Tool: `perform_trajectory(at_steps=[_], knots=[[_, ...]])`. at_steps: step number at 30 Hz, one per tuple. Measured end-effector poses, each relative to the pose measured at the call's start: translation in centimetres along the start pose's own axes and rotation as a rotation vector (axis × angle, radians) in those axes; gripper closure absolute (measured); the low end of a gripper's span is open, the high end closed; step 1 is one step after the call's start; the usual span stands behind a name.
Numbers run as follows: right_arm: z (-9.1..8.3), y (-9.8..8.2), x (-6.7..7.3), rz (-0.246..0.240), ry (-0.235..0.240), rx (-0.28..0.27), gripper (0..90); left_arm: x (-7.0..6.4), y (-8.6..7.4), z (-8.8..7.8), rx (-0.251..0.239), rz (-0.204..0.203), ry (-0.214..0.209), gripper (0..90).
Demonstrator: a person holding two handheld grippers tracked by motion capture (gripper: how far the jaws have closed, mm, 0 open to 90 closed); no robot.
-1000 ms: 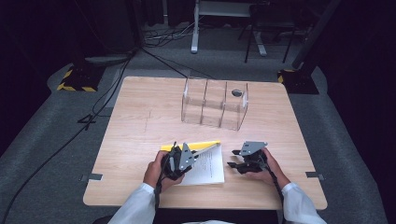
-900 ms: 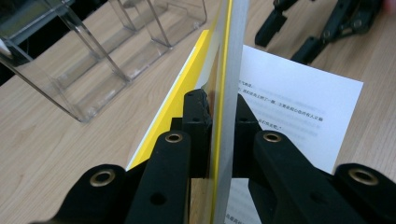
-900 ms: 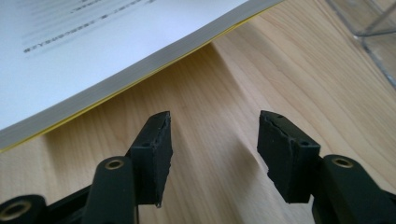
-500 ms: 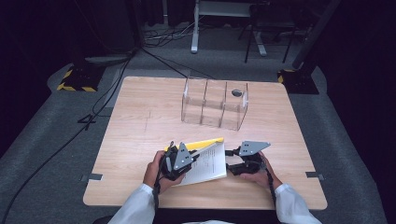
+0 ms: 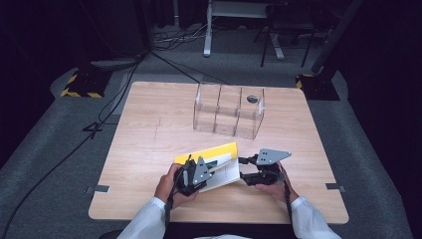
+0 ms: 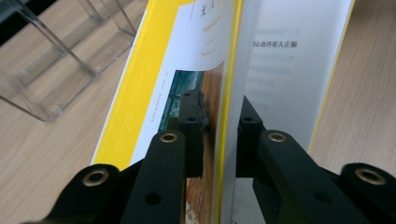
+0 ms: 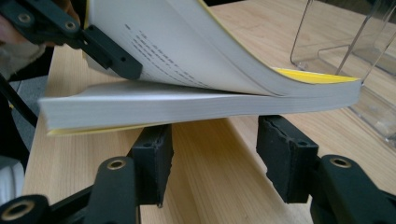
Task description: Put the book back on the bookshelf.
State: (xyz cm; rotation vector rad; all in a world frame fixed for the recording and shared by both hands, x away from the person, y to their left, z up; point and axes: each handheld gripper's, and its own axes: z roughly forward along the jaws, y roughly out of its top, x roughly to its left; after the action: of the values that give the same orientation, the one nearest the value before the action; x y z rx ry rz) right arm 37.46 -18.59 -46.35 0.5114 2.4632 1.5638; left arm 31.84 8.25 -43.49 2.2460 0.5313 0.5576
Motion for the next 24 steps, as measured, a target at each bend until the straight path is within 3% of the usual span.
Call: perform_trajectory(at_steps=[10, 13, 14, 17, 24], knots=[[-1.8, 1.8, -0.1, -0.020, -0.077, -0.069, 46.2, -0.1, 1.5, 0.4, -0.141, -0.012, -0.037, 79.8], [-2.6, 2.6, 0.0, -0.045, -0.106, -0.091, 46.2, 0.1, 2.0, 0.5, -0.221, -0.040, -0.061, 79.3], [-2.9, 2.8, 0.0, -0.050, -0.114, -0.098, 46.2, 0.1, 2.0, 0.5, -0.221, -0.040, -0.061, 79.2], [-3.7, 3.8, 0.1, -0.077, -0.134, -0.114, 46.2, 0.4, 2.2, 0.4, -0.314, -0.080, -0.091, 79.0], [-4.0, 5.3, 1.0, -0.139, -0.157, -0.109, 46.1, 1.0, 1.4, 0.0, -0.372, -0.125, -0.132, 77.2]])
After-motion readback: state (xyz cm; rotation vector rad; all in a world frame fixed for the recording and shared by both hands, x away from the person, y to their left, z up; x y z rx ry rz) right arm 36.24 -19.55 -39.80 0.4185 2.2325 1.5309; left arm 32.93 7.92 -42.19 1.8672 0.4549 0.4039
